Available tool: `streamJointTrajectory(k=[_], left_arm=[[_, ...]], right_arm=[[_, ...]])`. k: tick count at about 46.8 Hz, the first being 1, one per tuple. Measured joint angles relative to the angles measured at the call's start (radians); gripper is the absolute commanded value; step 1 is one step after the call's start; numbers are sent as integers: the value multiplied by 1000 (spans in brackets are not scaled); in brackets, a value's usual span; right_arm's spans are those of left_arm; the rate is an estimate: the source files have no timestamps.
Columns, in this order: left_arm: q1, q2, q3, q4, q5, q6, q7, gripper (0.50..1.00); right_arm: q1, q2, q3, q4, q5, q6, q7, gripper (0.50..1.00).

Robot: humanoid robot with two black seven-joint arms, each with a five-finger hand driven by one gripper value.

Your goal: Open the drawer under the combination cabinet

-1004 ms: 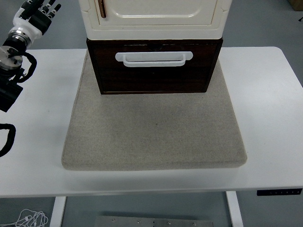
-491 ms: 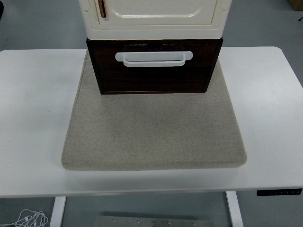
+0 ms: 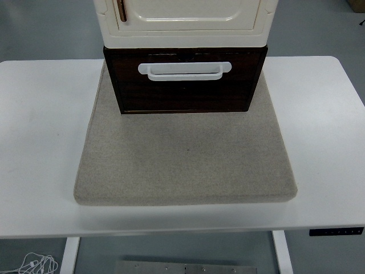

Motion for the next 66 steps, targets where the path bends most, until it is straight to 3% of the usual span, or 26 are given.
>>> streamJointTrajectory(k=[7, 24, 32, 42, 49, 57, 66], left_arm=[[-95, 65, 146, -135, 5, -5, -1, 1000], [-123, 165, 361, -492, 165, -22, 6, 1000], [-241, 214, 636, -573, 168, -84, 9, 1000], [-436, 247, 970, -675, 168, -99, 22, 1000], [-510, 249, 1124, -720, 180, -122, 77, 1000], [-514, 231, 1163, -721, 190, -165, 196, 1000], [-514, 186, 1211, -717, 190, -183, 246, 1000]], right_arm=[[0, 0, 0, 0, 0, 0, 0, 926], [0, 0, 0, 0, 0, 0, 0, 928], [0, 0, 0, 0, 0, 1, 0, 926], [0, 0, 0, 0, 0, 0, 0, 928], [0, 0, 0, -1, 0, 0, 0, 926], [0, 0, 0, 0, 0, 0, 0, 926], [0, 0, 0, 0, 0, 0, 0, 926]])
